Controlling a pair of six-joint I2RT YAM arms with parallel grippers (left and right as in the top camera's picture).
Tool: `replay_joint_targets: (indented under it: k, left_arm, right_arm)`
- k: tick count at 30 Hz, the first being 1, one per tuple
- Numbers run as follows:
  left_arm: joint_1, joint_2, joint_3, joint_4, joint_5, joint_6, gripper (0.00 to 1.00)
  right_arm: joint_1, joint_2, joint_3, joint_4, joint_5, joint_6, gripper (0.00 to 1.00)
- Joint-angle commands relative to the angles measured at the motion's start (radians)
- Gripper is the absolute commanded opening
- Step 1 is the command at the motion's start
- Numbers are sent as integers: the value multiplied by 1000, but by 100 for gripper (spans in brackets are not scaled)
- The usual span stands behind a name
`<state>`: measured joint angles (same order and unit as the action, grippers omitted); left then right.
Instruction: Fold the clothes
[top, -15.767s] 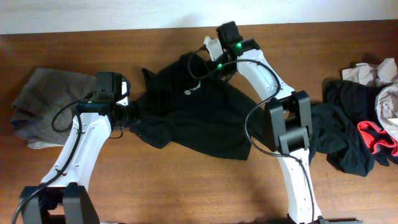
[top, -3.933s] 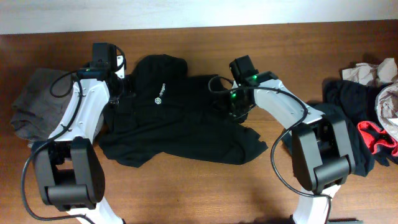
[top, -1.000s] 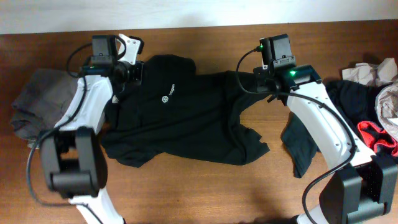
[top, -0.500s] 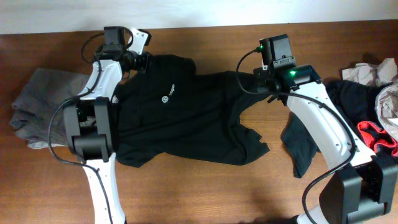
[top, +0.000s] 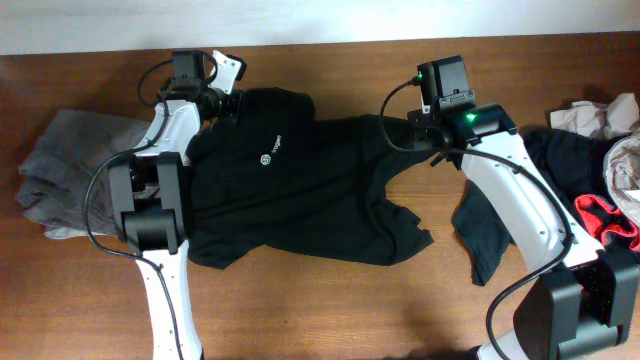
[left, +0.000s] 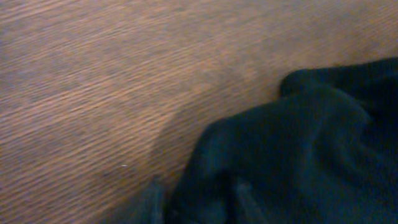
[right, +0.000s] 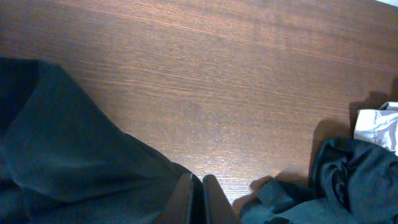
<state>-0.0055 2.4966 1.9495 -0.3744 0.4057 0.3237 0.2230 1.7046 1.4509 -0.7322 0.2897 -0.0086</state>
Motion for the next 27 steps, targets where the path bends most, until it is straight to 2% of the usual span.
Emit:
replay_joint_targets:
  k: [1, 3, 10, 14, 19, 25, 27]
  left_arm:
    - [-3, 18, 18, -15, 62, -2, 2]
    - [-1, 16, 23, -32, 63, -44, 0]
    - [36, -53, 135, -201, 67, -47, 0]
    - [74, -176, 281, -365, 69, -46, 0]
    - [83, -321, 377, -504, 69, -45, 0]
    - [67, -533, 382, -642, 69, -45, 0]
    - [58, -615, 382, -690, 68, -45, 0]
  right_arm:
    - [-2, 0, 8, 2, 6, -6, 4]
    - [-2, 0, 8, 2, 6, -6, 4]
    - [-5, 0, 8, -28, 10, 43, 4]
    - [-50, -9, 8, -58, 6, 135, 4]
    - [-101, -60, 8, -76, 1, 132, 4]
    - [-105, -218, 8, -64, -112, -92, 4]
    - [-105, -286, 8, -62, -132, -115, 4]
